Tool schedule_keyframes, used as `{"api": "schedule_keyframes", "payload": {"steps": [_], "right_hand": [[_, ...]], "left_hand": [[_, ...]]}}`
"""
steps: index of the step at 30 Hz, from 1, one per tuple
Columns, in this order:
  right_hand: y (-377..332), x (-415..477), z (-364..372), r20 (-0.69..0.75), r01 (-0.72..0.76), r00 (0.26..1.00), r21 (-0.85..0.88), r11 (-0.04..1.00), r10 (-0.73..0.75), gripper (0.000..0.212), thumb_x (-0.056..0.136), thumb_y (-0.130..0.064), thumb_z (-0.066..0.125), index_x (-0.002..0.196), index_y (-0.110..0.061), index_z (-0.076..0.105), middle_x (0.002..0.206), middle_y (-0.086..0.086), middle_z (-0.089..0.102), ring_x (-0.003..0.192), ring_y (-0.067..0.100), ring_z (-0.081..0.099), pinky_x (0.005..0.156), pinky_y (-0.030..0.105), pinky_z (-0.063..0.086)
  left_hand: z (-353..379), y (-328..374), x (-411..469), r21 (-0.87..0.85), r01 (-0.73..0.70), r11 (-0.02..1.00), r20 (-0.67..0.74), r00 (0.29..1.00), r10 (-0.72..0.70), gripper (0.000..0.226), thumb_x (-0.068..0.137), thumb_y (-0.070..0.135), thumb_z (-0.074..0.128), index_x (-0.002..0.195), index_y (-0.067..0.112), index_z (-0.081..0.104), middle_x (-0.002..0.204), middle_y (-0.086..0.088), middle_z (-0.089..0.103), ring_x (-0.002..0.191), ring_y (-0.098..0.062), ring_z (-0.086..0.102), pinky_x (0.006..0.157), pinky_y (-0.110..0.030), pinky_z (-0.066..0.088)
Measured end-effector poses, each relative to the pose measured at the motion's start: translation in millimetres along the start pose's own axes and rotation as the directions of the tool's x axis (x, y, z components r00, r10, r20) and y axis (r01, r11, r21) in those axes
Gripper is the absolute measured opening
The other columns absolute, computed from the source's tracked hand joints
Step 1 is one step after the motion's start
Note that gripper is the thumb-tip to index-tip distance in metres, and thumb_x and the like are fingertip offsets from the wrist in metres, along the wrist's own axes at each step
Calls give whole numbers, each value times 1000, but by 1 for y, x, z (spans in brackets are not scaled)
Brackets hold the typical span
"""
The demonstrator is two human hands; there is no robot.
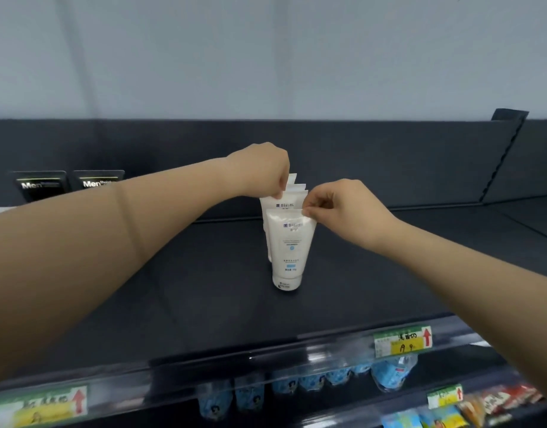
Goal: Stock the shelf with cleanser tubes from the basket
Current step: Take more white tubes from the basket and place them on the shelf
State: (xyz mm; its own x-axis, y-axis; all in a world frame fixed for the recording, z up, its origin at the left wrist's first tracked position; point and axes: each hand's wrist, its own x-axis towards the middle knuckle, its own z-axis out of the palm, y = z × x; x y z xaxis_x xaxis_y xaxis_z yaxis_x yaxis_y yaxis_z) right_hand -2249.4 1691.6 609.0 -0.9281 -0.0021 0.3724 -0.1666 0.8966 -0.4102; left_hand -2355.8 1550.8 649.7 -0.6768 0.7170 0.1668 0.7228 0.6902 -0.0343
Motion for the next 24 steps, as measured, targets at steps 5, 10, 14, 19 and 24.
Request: {"api": "schedule_keyframes", "payload": {"steps": [5, 10, 14, 19, 24], "right_hand": [[7, 7, 4, 11, 5, 1000, 11, 1000, -5, 11, 87, -17, 62, 87, -13, 73, 82, -4, 70, 77, 10, 63, 72, 23, 49], [12, 13, 6, 3, 6, 1000, 40, 999, -7, 10, 87, -18, 63, 88, -15, 73, 83, -5, 70, 75, 8, 62, 66, 13, 45], [13, 14, 9, -6, 18, 1000, 51, 999, -18, 10, 87, -18, 63, 87, -17, 73, 85, -6, 71, 77, 7, 62, 71, 18, 48], [14, 9, 8, 11, 39, 999, 62, 997, -40, 11, 88, -19, 61, 88, -17, 72, 86, -8, 71, 79, 8, 64, 77, 27, 52], [18, 4, 7, 22, 52, 998, 28, 998, -52, 10, 89, -21, 58, 88, -22, 68, 79, -12, 64, 73, 7, 59, 70, 25, 49]], "left_hand": [[8, -3, 8, -12, 18, 1000, 1, 1000, -18, 13, 84, 20, 68, 96, 17, 72, 99, 0, 69, 92, -21, 62, 71, -29, 44], [12, -4, 11, -23, 36, 999, 1, 999, -36, 14, 84, 20, 68, 97, 17, 72, 97, 0, 68, 86, -20, 60, 70, -29, 43], [12, -3, 11, -23, 47, 999, 2, 999, -47, 14, 84, 21, 67, 96, 18, 72, 91, 3, 65, 83, -18, 57, 69, -29, 43], [11, -1, 10, -44, 68, 997, 26, 997, -67, 10, 82, 24, 68, 91, 21, 71, 86, 7, 63, 87, -19, 62, 80, -37, 54], [11, 1, 8, -30, 68, 997, 59, 996, -66, 8, 82, 24, 66, 87, 20, 71, 86, -2, 72, 81, -19, 66, 76, -35, 55]]}}
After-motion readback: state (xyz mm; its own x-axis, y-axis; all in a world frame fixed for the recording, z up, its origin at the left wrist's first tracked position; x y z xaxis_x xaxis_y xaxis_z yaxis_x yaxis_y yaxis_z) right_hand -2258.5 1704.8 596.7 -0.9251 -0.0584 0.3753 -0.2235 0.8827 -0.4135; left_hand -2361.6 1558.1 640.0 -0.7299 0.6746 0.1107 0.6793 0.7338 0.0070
